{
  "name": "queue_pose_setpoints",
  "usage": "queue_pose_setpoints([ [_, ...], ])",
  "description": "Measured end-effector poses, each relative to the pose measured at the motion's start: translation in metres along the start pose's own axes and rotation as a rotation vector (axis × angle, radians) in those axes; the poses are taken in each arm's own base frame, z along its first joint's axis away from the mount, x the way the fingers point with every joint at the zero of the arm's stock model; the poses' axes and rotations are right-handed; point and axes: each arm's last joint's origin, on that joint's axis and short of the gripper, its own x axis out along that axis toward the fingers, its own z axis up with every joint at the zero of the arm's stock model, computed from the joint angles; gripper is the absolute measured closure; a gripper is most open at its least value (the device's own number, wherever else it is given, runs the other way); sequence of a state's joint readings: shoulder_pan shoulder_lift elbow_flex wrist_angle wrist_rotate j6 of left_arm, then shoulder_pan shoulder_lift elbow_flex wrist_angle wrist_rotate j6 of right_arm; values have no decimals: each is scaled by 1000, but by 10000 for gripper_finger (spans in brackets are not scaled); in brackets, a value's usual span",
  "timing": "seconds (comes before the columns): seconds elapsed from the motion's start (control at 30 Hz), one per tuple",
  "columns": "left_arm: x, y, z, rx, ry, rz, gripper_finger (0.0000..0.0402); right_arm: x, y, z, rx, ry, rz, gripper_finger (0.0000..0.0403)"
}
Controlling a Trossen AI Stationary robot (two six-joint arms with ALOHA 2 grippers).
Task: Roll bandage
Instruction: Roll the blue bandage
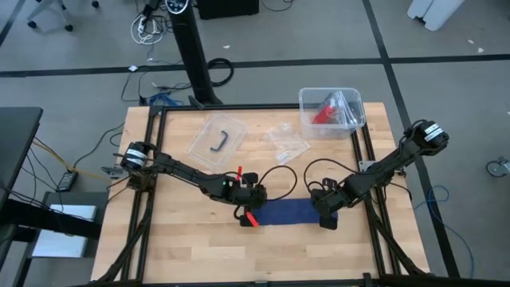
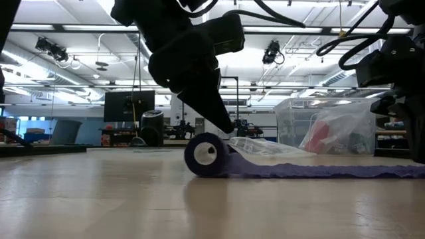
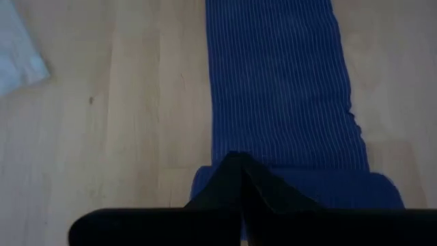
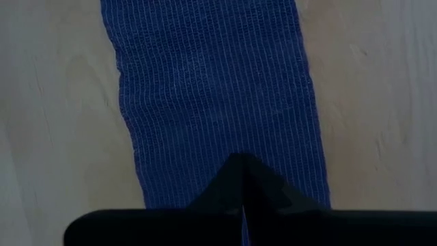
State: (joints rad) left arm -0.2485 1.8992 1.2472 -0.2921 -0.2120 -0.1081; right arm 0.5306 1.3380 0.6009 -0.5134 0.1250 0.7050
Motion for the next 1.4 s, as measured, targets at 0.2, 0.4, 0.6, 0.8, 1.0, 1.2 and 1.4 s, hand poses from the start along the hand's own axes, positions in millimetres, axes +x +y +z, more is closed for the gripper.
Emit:
queue_pose_setpoints([
  [0.2,-1,1,-7,-5,70,22,401,-18,5,-6,-11,-37,59,403],
  [0.4,-5,-3,-14,-19,143,45,400,-18,11,-13,11,-26,75,403],
  [0.6,-16,-11,-18,14,165,120,401,1,10,-25,59,74,10,403],
  [0.8,-34,-7,-14,-11,138,160,401,3,11,-27,86,94,2,403],
  [1.0,-35,-8,-14,-22,137,153,401,2,12,-29,114,114,13,403],
  [1.2,-29,-10,-26,-55,160,116,400,1,15,-34,137,134,21,403],
  [1.4,-24,-12,-28,-82,117,57,401,0,18,-38,154,139,24,403],
])
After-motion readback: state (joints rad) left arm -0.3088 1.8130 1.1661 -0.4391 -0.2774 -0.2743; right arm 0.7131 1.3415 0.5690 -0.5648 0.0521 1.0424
